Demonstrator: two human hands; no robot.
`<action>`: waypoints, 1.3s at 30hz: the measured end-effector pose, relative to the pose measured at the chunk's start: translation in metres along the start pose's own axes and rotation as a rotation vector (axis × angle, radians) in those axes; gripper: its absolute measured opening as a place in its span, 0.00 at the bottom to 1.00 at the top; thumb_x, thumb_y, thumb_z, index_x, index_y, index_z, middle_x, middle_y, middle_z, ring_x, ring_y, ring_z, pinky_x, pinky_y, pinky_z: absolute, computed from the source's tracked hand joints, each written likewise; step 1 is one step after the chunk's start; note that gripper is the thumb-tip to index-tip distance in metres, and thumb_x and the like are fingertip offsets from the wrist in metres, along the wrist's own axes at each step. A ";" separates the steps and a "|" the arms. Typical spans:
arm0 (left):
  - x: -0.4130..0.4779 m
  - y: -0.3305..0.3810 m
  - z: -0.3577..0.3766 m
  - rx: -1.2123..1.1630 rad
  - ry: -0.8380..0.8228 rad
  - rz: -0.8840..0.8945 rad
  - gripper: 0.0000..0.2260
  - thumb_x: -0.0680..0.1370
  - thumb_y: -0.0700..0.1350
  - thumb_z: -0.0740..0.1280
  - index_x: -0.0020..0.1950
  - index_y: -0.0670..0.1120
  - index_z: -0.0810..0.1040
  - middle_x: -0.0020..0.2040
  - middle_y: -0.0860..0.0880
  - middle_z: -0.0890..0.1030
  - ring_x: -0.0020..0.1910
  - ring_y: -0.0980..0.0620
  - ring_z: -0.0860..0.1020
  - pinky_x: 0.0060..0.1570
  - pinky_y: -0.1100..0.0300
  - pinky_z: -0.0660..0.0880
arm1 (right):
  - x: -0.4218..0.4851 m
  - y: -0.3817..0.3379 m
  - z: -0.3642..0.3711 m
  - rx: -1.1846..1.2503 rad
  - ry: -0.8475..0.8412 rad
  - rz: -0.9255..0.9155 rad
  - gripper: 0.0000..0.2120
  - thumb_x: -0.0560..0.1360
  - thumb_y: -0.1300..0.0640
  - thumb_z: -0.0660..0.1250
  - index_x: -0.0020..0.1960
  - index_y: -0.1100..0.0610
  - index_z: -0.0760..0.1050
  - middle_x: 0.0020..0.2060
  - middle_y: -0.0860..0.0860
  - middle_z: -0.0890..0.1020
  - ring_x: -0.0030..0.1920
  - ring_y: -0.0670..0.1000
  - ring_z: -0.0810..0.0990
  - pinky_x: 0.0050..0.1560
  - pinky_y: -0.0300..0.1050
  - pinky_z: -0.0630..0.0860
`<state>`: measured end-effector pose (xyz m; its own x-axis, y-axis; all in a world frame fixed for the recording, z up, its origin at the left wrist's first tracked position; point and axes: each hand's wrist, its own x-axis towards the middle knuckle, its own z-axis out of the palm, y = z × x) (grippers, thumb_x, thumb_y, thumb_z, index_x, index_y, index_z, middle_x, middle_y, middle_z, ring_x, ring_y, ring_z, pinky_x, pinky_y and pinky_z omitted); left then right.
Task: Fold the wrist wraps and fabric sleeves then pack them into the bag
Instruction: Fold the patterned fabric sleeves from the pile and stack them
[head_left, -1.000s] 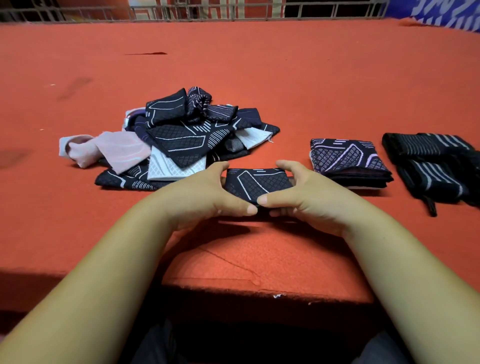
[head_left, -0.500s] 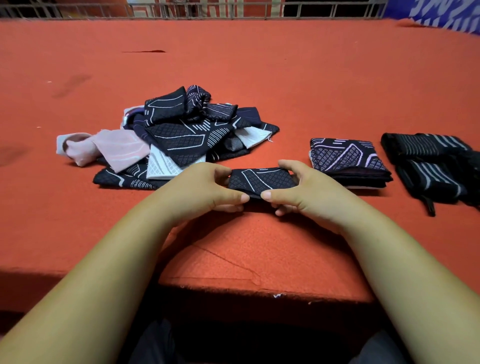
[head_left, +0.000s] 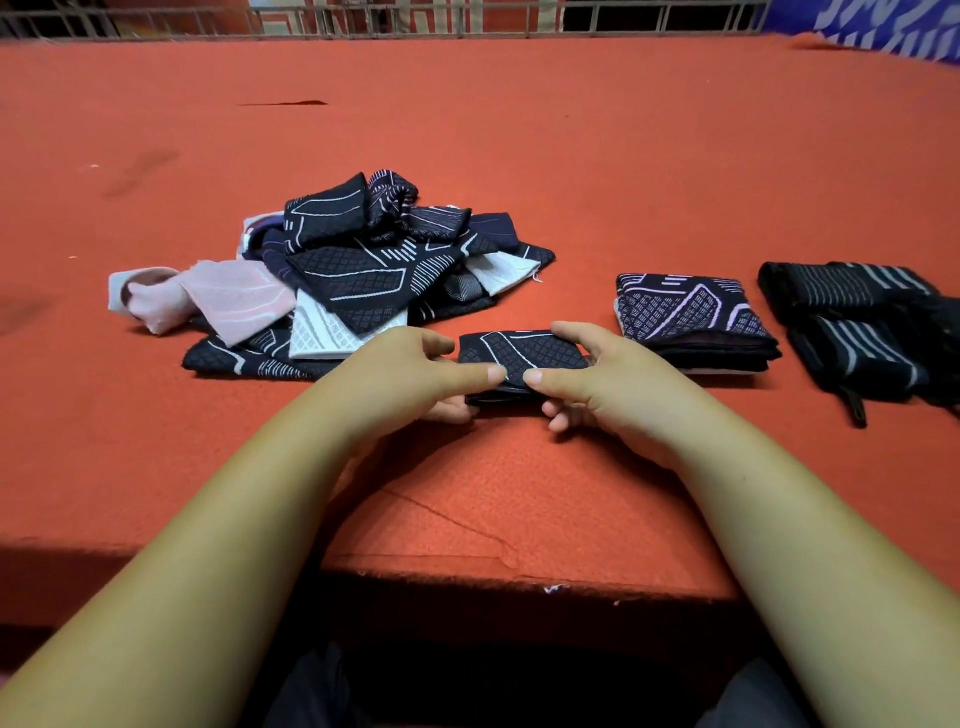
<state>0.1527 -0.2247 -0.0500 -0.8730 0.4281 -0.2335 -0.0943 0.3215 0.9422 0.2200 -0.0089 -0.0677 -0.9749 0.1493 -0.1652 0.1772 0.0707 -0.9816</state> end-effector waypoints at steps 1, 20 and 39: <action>0.000 0.001 0.002 -0.044 0.004 -0.024 0.21 0.77 0.50 0.80 0.64 0.42 0.78 0.50 0.41 0.89 0.46 0.46 0.89 0.57 0.49 0.85 | 0.000 -0.001 0.000 0.016 0.004 0.010 0.35 0.80 0.61 0.75 0.83 0.55 0.64 0.57 0.59 0.82 0.37 0.52 0.84 0.38 0.49 0.84; 0.009 0.036 0.039 -0.462 0.074 0.137 0.14 0.80 0.33 0.71 0.64 0.44 0.84 0.52 0.46 0.86 0.38 0.51 0.81 0.32 0.62 0.77 | -0.010 -0.036 -0.019 -0.093 0.349 -0.272 0.18 0.84 0.63 0.63 0.67 0.45 0.78 0.52 0.49 0.86 0.34 0.52 0.85 0.34 0.49 0.79; 0.067 0.060 0.168 -0.008 0.163 0.221 0.20 0.79 0.38 0.62 0.65 0.51 0.86 0.52 0.45 0.88 0.33 0.56 0.80 0.38 0.62 0.77 | -0.028 -0.047 -0.105 -0.498 0.677 0.039 0.29 0.77 0.63 0.60 0.75 0.46 0.77 0.72 0.50 0.80 0.70 0.57 0.78 0.64 0.44 0.72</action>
<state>0.1687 -0.0345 -0.0495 -0.9382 0.3457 0.0191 0.1039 0.2287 0.9679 0.2534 0.0869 -0.0069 -0.7038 0.7086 0.0506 0.4028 0.4567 -0.7932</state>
